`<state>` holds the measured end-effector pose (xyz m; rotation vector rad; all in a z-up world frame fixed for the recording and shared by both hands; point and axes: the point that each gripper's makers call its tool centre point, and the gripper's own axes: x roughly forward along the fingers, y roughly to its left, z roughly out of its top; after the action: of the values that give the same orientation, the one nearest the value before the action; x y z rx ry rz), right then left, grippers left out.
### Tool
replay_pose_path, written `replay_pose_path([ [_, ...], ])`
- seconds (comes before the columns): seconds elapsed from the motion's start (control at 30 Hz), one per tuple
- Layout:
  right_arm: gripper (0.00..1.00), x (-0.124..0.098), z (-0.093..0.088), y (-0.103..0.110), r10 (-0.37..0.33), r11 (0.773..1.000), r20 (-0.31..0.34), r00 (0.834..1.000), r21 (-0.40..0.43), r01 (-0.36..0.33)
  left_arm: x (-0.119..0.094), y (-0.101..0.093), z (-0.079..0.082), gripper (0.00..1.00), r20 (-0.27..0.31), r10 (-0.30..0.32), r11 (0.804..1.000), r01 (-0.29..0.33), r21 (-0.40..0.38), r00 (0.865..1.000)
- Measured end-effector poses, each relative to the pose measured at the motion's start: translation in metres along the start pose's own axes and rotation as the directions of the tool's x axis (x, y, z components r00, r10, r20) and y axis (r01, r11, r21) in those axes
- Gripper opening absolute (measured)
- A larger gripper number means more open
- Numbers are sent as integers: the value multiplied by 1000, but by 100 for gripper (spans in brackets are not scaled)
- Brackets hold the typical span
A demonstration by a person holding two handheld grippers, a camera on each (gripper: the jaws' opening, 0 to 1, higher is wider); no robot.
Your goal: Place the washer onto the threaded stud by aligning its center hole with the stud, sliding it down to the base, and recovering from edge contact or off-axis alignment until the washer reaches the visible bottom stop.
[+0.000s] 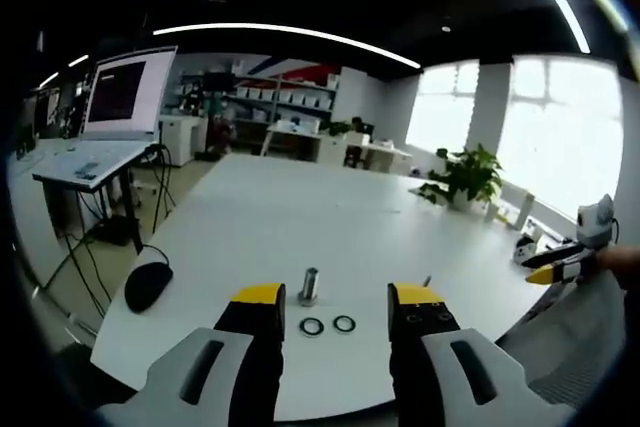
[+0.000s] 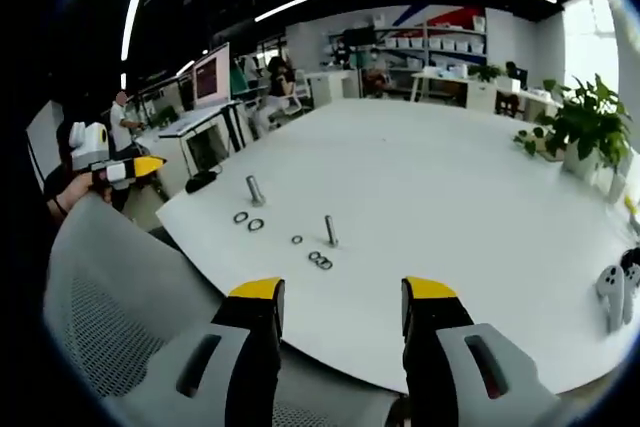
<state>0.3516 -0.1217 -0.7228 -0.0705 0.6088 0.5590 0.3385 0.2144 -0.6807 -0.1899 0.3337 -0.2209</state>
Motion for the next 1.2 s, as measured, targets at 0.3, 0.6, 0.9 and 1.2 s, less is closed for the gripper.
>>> replay_pose_path([
  [0.3,49,0,0,-2,-10,1000,1,1000,-2,10,0,-1,0,38,0,-2,1000,2,-3,1000],
  [0.6,49,1,1,-2,-15,1000,1,1000,-3,15,1,0,0,38,-4,-6,1000,6,-1,1000],
  [0.9,48,1,0,0,-2,1000,-5,1000,-8,2,1,2,-1,38,-9,-3,1000,3,-2,1000],
  [1.2,47,1,0,1,0,1000,-5,1000,-7,0,2,3,-1,38,-7,-5,1000,5,-5,1000],
])
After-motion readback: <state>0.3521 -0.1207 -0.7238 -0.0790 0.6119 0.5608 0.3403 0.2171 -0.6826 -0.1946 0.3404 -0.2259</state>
